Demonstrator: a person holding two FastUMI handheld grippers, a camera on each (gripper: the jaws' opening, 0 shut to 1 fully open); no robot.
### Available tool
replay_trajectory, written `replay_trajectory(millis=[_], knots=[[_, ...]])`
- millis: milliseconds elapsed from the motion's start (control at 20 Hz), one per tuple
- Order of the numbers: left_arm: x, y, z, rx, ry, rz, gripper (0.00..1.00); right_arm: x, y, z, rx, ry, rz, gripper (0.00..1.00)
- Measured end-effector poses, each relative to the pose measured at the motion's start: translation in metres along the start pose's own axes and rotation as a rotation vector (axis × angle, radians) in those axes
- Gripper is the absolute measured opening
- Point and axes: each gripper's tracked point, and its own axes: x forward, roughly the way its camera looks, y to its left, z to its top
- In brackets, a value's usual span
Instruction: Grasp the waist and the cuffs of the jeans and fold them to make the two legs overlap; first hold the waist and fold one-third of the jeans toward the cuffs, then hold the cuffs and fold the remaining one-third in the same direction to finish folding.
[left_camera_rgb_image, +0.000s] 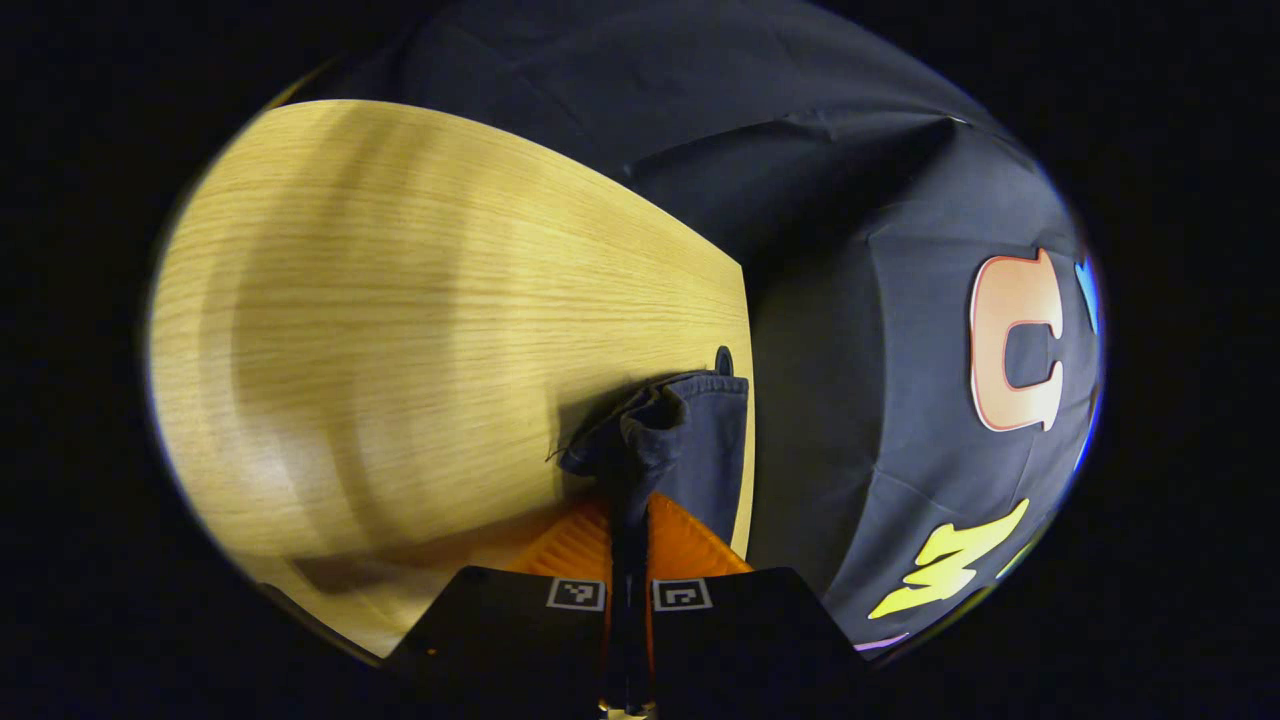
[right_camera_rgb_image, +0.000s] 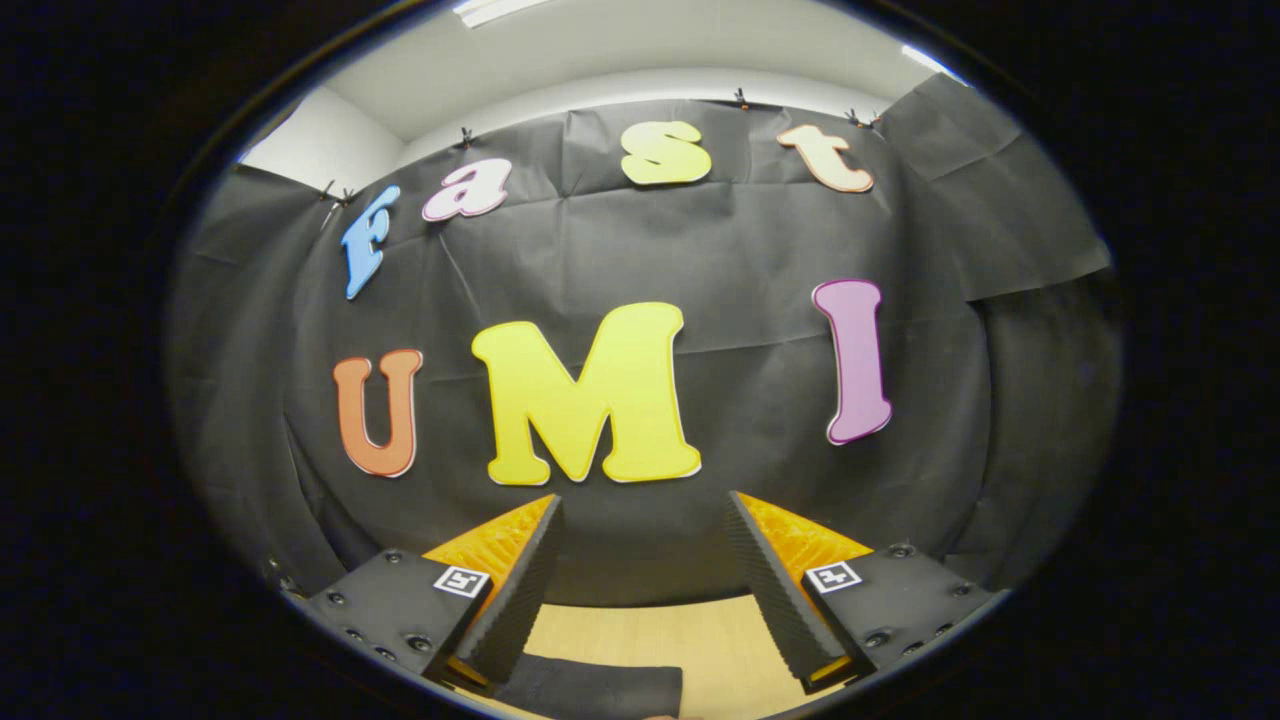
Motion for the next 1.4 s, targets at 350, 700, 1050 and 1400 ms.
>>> replay_trajectory(millis=[350,700,1050,1400], knots=[[-0.030,-0.058,-0.019,0.300,-0.018,-0.060,0.04,-0.008,-0.015,-0.007,0.042,0.033,-0.004,0.94],[-0.062,-0.129,-0.067,0.486,-0.030,-0.175,0.03,-0.030,-0.042,-0.008,0.049,0.045,-0.027,0.99],[-0.075,-0.173,-0.127,0.670,-0.026,-0.237,0.04,-0.049,-0.073,0.001,0.050,0.039,-0.062,0.98],[-0.080,-0.204,-0.215,0.923,0.050,-0.311,0.03,-0.062,-0.098,-0.002,0.036,0.051,-0.094,0.99]])
